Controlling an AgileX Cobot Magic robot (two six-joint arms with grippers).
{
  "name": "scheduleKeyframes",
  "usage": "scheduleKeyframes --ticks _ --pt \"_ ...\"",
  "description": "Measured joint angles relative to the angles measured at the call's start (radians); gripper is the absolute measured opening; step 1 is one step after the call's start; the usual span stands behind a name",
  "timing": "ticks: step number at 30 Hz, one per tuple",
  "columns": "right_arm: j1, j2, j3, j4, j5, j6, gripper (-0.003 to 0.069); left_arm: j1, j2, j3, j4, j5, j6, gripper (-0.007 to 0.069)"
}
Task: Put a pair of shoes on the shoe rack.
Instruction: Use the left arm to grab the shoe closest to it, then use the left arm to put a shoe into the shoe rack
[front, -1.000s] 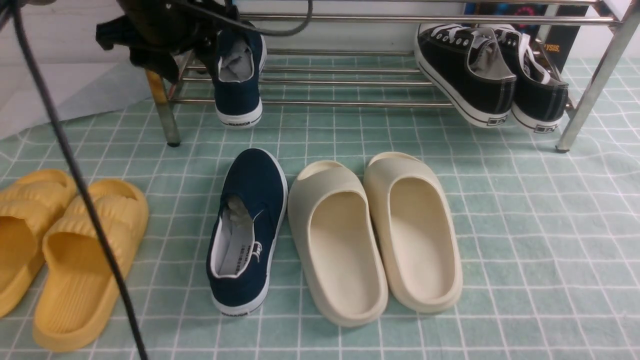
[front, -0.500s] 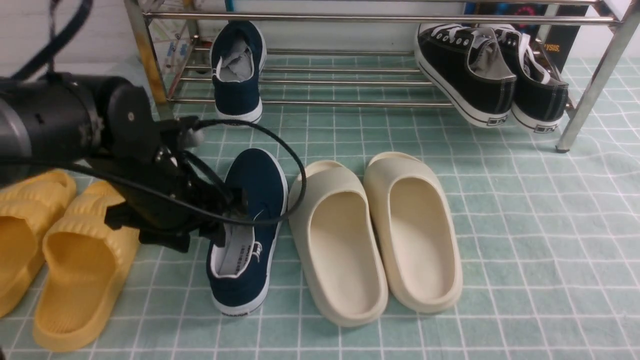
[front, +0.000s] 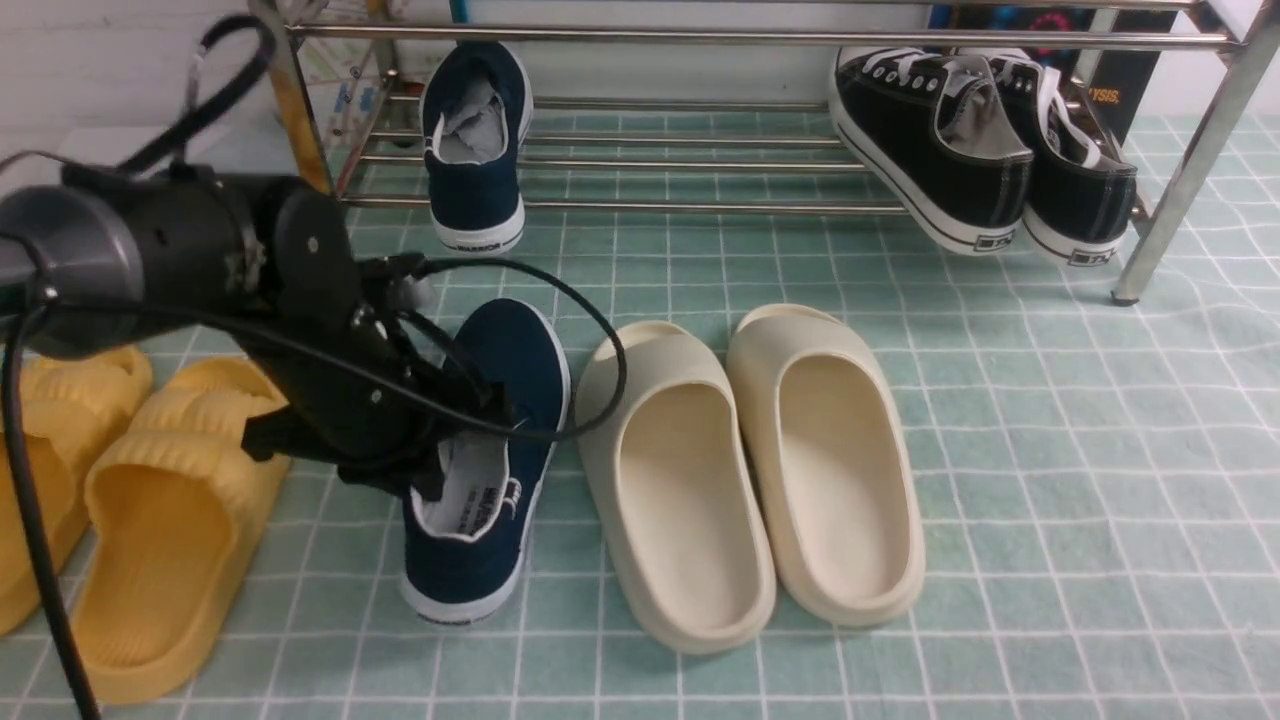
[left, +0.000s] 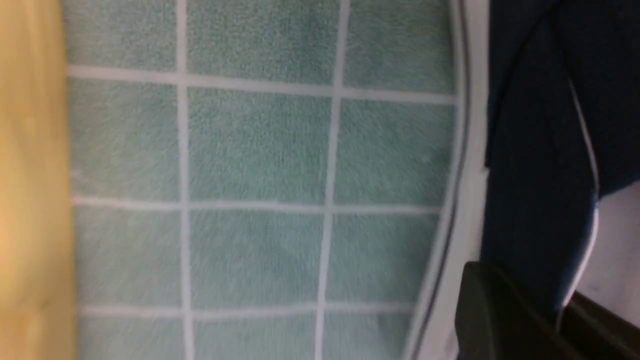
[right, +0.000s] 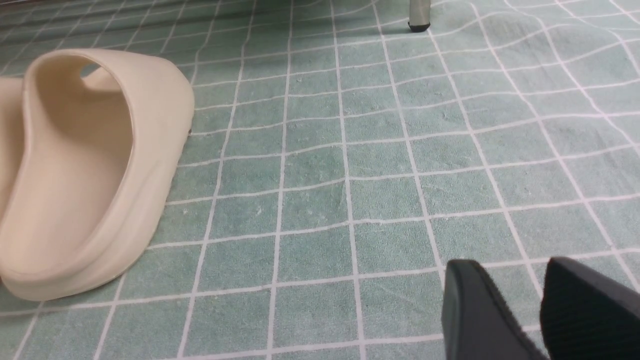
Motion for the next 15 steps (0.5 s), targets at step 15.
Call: scheduleKeyframes --ticks 15 --pt "0.000 0.000 0.000 0.000 0.000 0.000 0.0238 0.000 0.104 -0.392 -0.127 0.135 0.094 -0.0002"
